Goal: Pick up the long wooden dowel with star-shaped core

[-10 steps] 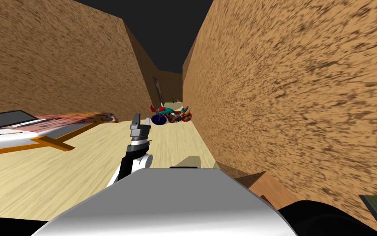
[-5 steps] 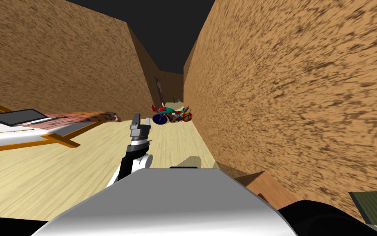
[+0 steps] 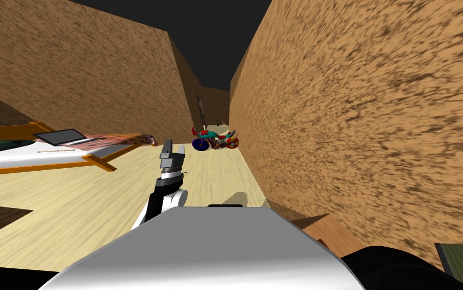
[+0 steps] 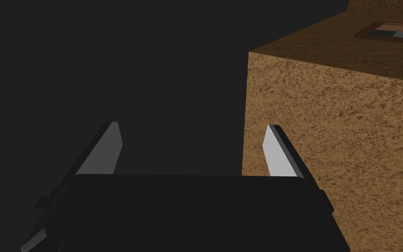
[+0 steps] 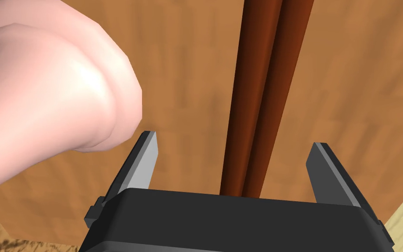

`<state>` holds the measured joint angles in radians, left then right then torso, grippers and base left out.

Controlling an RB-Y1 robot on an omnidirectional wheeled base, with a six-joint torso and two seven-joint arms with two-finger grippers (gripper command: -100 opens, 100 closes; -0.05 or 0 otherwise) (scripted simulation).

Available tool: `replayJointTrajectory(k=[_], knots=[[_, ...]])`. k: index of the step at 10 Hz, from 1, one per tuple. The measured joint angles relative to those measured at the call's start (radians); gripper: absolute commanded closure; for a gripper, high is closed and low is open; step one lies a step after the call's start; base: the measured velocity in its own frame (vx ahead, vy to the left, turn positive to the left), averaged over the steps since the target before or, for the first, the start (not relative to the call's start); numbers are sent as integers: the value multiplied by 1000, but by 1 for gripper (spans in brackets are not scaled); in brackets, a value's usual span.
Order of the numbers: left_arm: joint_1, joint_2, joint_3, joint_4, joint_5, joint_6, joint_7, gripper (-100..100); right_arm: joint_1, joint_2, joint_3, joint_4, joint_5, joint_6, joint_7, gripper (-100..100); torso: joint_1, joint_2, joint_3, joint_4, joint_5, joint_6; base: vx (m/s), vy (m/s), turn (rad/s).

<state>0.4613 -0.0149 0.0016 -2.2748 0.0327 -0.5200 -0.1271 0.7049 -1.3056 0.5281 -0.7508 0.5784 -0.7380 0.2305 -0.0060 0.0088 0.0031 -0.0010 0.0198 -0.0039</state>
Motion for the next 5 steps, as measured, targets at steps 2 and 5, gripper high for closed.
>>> replayJointTrajectory(k=[2,5], knots=[[0,0,0,0,0,0,0,0,-13,8,12,11,-4,1,-48,-100,-2,1,1,0,0,0,-242,26,398],[0,0,0,0,0,0,0,0,-34,30,34,35,-13,3,-124,-100,-5,-1,-1,0,-1,0,-159,1,217]])
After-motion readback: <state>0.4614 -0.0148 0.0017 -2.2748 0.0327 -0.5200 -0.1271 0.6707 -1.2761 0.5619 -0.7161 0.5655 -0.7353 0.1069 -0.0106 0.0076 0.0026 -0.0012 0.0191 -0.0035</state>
